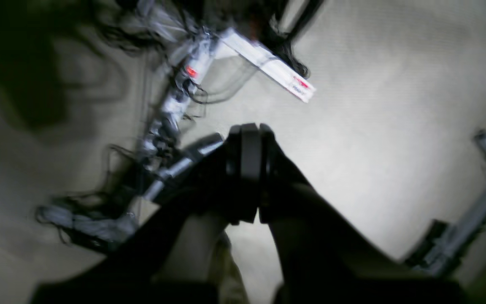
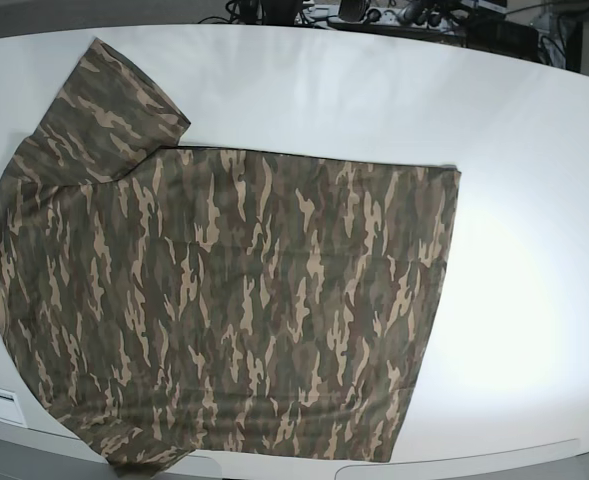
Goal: Fold the T-shirt properly
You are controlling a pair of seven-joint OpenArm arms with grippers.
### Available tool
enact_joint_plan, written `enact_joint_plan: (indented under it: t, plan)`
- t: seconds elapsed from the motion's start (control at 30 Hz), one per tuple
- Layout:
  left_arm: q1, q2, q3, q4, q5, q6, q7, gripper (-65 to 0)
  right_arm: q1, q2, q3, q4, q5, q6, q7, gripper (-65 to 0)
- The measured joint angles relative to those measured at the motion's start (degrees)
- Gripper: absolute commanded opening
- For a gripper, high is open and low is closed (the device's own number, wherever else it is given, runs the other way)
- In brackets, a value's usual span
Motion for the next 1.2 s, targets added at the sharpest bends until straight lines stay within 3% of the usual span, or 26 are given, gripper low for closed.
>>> enact_joint_plan:
  t: [0.13,0.23,0.4,0.7,0.87,1.03,1.07,1.2]
  plan:
    - [2.69,-0.83,-3.41,5.14,4.26,0.07,1.51,-65.0,0.24,0.11,0.42,0.20,-2.21,-1.11,-1.68,-65.0]
    - [4.55,-0.90,-6.21,4.70,6.62,2.56,1.99,-65.0,0.00,0.07,0.37,0.02,-4.70,-1.46,-1.57,-65.0]
    - [4.11,-0.87,-10.95,4.70,10.36,3.04,0.87,-65.0,0.11,0.13,0.37,0.02,-14.78,-6.29,-0.28,-65.0]
    - [-3.67,-0.76,-19.02,4.70,9.51,3.58,-2.19,-65.0,3.02,0.04,0.31,0.02,-23.41,-12.02,1.38,-65.0]
    - [-10.80,-1.11,-19.69,4.70,9.22,0.74,-4.72,-65.0,9.20,1.16,0.28,0.02,-27.39,-15.34,1.92,-65.0]
    - [-17.31,-6.29,-19.67,3.89,8.87,0.33,-10.80,-65.0,15.82,5.95,0.15,0.02,-29.92,-17.66,2.14,-65.0]
    - [-19.04,-7.13,-19.61,2.12,9.51,-0.74,-13.38,-65.0,16.94,6.86,0.15,0.02,-29.99,-17.79,2.64,-65.0]
    - [-25.92,-9.92,-19.37,-7.26,12.24,-11.28,-21.62,-65.0,20.15,8.79,0.15,0.00,-29.88,-18.21,3.74,-65.0]
